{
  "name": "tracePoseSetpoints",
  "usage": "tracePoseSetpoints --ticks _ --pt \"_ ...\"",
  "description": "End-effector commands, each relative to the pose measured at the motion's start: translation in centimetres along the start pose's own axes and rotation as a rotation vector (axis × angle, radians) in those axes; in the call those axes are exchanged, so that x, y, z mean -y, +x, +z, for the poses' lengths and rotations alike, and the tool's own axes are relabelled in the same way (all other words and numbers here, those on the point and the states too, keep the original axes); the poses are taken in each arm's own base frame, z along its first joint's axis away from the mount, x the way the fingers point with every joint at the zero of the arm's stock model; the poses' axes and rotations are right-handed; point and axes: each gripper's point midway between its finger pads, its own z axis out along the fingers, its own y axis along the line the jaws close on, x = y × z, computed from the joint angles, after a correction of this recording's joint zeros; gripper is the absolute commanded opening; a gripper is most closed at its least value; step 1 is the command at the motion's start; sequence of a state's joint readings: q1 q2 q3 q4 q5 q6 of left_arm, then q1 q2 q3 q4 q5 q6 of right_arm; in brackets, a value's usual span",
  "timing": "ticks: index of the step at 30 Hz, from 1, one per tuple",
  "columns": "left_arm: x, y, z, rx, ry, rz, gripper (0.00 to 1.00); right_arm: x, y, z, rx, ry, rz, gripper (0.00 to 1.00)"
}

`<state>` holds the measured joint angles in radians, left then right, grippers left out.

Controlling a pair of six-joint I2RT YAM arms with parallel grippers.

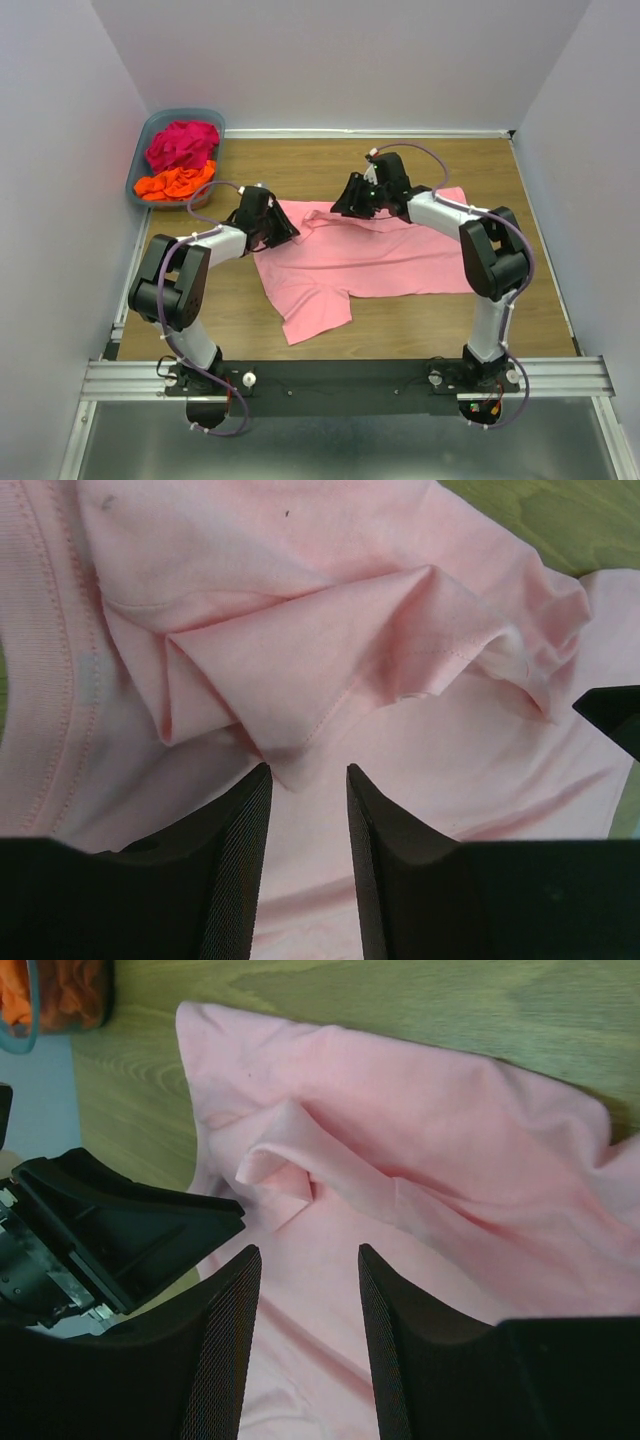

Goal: Fold and stack the t-shirts
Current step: Fold the tshirt

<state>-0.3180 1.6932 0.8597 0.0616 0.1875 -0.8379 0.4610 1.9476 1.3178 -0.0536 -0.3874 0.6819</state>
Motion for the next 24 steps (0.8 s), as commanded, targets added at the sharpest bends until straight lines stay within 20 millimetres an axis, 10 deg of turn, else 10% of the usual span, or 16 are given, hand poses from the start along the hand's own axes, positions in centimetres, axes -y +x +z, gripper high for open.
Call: tracePoseSetpoints --ticks 1,16,24 --pt "-0.9 -0.2 0.5 0.008 -0.048 0.015 0.45 -1.4 0.4 1.9 -0.023 -0.047 0.011 0.52" --pt "-0.7 -0.1 1.9 -0.012 -0.022 0.029 0.41 -0.8 2.5 6.1 -0.016 0.008 0.099 0.46" --pt "-0.4 0.0 2.0 -0.022 -0.008 0.034 0.12 -0.5 0.7 5.7 0.166 -0.008 0.21 0.46"
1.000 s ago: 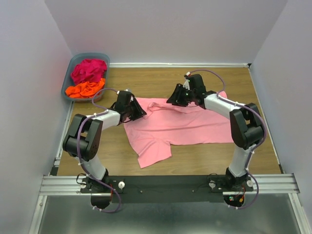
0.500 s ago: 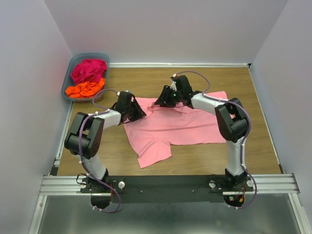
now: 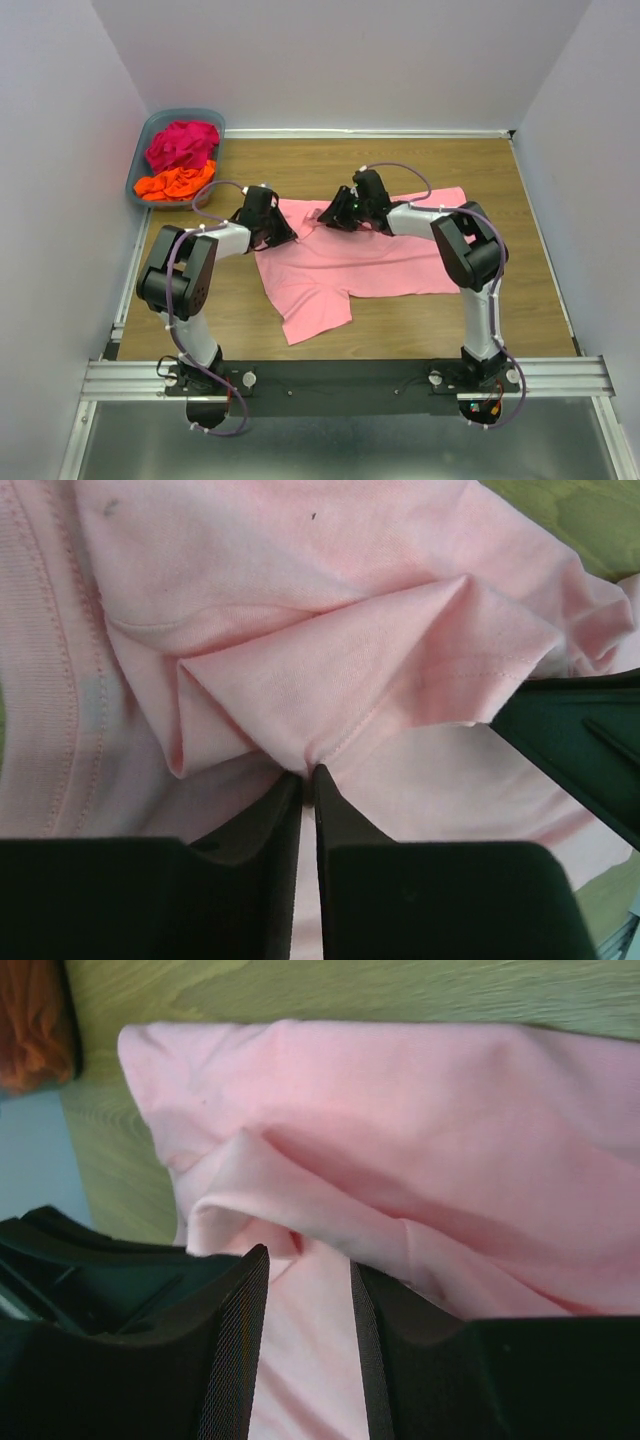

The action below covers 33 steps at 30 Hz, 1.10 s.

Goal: Fold and stack the t-shirts
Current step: Fold the tshirt

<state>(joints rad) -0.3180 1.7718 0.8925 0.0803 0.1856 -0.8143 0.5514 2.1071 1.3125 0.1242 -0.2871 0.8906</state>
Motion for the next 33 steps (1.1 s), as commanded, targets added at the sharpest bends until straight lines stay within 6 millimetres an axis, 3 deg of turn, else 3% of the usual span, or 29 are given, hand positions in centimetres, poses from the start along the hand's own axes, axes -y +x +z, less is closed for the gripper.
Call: tracePoseSetpoints --ticks 1,2,14,21,33 --pt "0.5 -0.3 0.1 -0.001 0.015 0.018 0.08 -1.3 -2.4 -0.3 0.161 -0.046 0.069 0.46" --pt "0.7 -0.5 0.0 0.004 0.017 0.02 0.03 -1.8 -2.9 -0.4 0.187 -0.074 0.074 0.46" --pt "1.6 -1.6 -1.0 0.025 0.024 0.065 0.02 -3.1 -3.9 -1.1 0.244 -0.113 0.084 0.46" --pt "2.0 -1.7 -1.1 0.023 0.037 0.068 0.02 -0.6 -2.8 -0.3 0.221 -0.037 0.157 0.45" --pt "2.0 -1.5 -1.0 0.014 0.04 0.072 0.02 0.3 -2.7 0.1 0.245 -0.029 0.202 0.44"
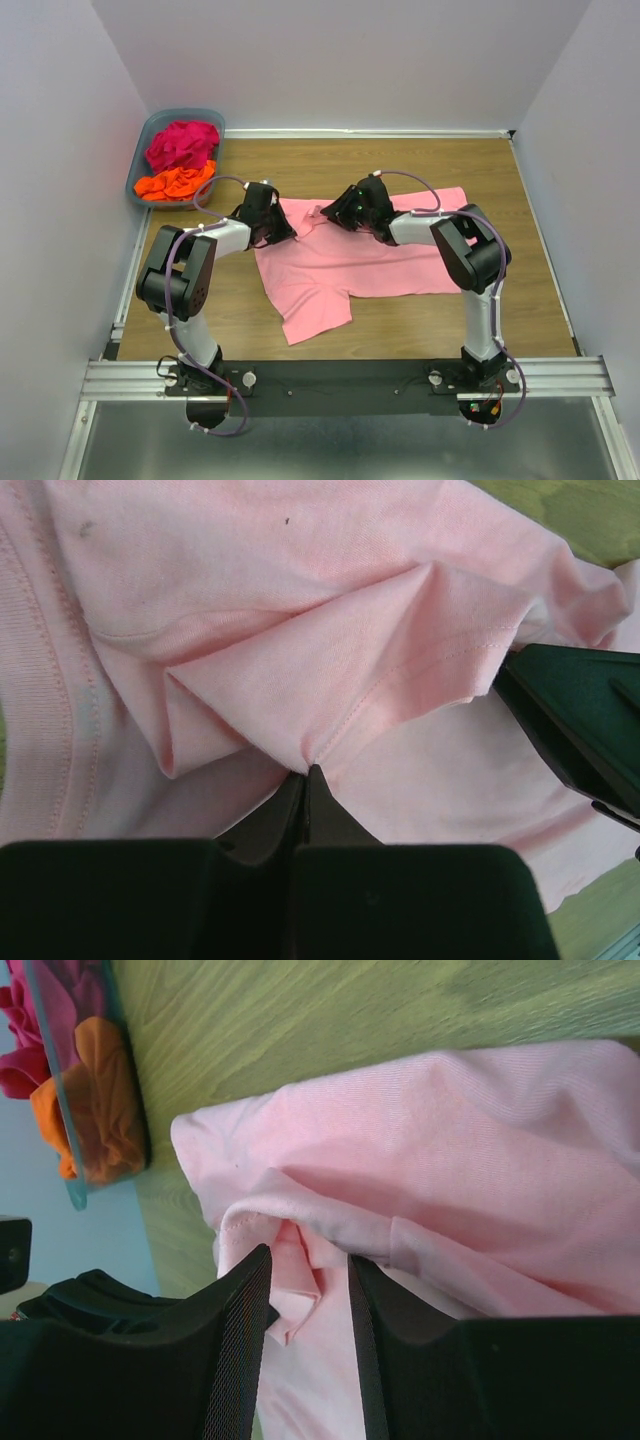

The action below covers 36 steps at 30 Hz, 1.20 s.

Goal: Fold and stack the t-shirts
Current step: Fold the tshirt

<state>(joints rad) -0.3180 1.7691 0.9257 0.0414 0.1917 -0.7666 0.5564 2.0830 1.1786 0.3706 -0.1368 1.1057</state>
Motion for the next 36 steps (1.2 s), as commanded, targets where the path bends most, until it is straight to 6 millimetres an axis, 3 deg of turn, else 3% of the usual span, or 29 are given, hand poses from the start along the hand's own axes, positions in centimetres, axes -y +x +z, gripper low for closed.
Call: tracePoseSetpoints --ticks 1,6,20,27,36 --pt "1.5 -1.1 -0.8 0.02 0.038 0.027 0.02 -0.1 -0.7 0.2 0.057 -0.001 0.019 0.44" --pt "1.5 -1.1 -0.8 0.018 0.039 0.031 0.02 -0.9 -1.1 0.7 0.063 -0.023 0.019 0.44" --pt "1.6 -0.9 -0.7 0.008 0.046 0.037 0.02 1.7 -0.3 1.6 0.069 0.029 0.117 0.43" --pt "1.5 -0.8 -0.6 0.003 0.047 0.04 0.02 1.0 -1.5 2.0 0.125 0.006 0.16 0.39" --pt "1.6 -0.7 -0.6 -0.001 0.052 0.044 0.02 2.0 -0.6 2.8 0.109 0.038 0.203 0.34"
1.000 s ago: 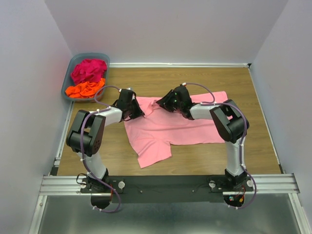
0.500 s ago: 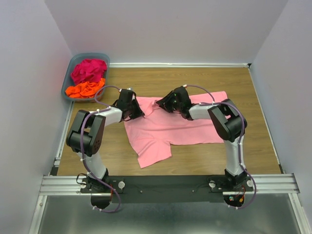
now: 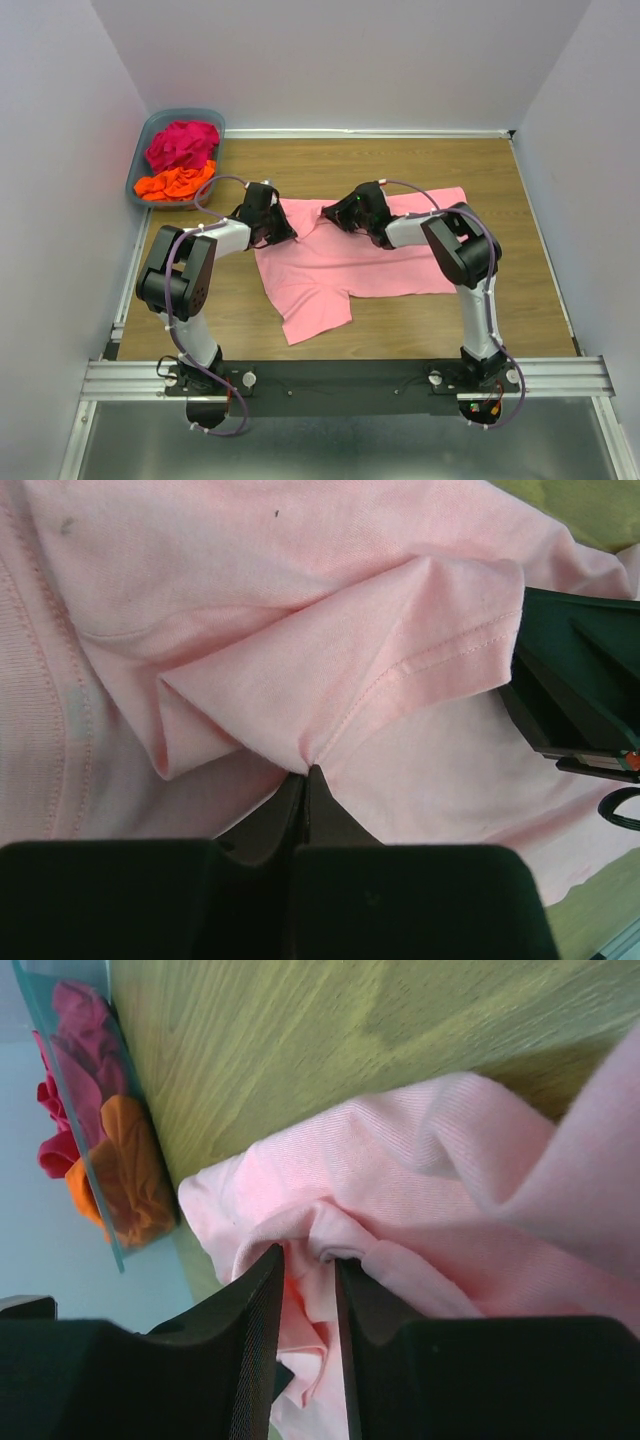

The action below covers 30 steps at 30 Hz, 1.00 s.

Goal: Fold and stack the t-shirts
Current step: Fold the tshirt

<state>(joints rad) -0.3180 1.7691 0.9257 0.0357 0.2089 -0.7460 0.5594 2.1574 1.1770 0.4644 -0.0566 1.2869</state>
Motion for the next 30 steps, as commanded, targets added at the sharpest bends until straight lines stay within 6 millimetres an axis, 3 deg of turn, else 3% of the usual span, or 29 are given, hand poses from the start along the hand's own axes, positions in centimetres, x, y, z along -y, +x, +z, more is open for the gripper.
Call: tracePoseSetpoints --ticks 1,5,9,19,26,30 --pt "1.6 -1.1 -0.6 0.016 0.043 0.025 0.02 1.0 0.3 0.9 0.029 0.03 0.027 0.31" --pt "1.6 -1.2 -0.6 0.015 0.044 0.024 0.02 0.8 0.3 0.6 0.028 0.027 0.022 0.16" --pt "1.6 -1.2 -0.7 0.017 0.045 0.029 0.02 -1.0 0.0 -0.4 0.024 -0.002 -0.005 0.01" --pt "1.3 -1.8 -1.2 0.032 0.032 0.029 0.02 -4.0 0.7 -4.3 -0.051 -0.026 -0.174 0.01" --pt "1.3 -1.9 -1.5 0.035 0.033 0.03 0.02 -3.1 2.2 -5.9 -0.165 0.007 -0.24 0.01" --pt "1.5 -2.1 -1.6 0.039 0.038 0.036 0.03 -0.7 2.5 -6.9 -0.219 0.057 -0.253 0.01"
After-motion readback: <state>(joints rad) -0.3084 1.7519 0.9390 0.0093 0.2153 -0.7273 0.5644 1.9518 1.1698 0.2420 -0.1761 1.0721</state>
